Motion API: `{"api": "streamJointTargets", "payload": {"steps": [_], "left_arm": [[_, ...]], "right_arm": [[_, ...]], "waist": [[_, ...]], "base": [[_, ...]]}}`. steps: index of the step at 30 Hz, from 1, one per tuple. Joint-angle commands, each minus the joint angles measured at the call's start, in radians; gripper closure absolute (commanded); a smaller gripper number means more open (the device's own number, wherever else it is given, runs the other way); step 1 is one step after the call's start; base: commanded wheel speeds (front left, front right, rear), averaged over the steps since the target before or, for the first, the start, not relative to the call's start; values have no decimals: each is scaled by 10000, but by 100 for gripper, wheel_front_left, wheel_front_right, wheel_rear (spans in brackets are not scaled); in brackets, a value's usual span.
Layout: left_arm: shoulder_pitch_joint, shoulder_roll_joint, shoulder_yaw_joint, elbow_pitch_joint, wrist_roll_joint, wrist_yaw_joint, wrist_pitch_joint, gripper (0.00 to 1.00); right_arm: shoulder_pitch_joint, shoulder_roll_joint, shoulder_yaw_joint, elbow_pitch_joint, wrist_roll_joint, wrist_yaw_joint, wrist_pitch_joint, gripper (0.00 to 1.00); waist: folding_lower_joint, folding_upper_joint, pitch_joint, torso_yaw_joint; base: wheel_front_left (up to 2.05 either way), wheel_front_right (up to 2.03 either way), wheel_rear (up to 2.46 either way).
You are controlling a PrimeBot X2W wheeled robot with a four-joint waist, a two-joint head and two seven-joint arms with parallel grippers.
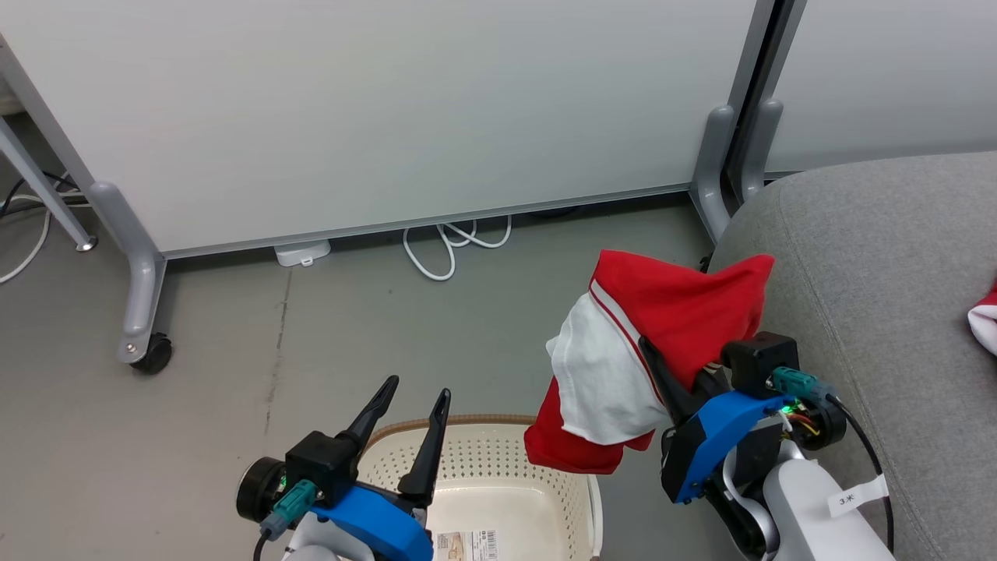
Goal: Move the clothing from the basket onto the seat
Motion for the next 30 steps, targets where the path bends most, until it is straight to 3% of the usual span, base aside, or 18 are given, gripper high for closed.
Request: {"api": "streamJointTargets", "payload": {"steps": [1,12,30], "left_arm": [[88,-17,100,-55,90,-13,-26,0],[7,1,140,-67,107,-13,-26,0],[-290,117,74,-97,63,-14,-26,0]], "right_arm": [[65,-17,-36,-76,-31,5,30,100],[-2,-17,1,-160,48,5,46,100],[48,-15,-123,-157,40,5,-49,100]], "waist": [[0,0,-7,-19],[0,0,114,-512],[0,0,309,-3098]], "base": [[0,0,0],[0,0,0],[0,0,0]]}}
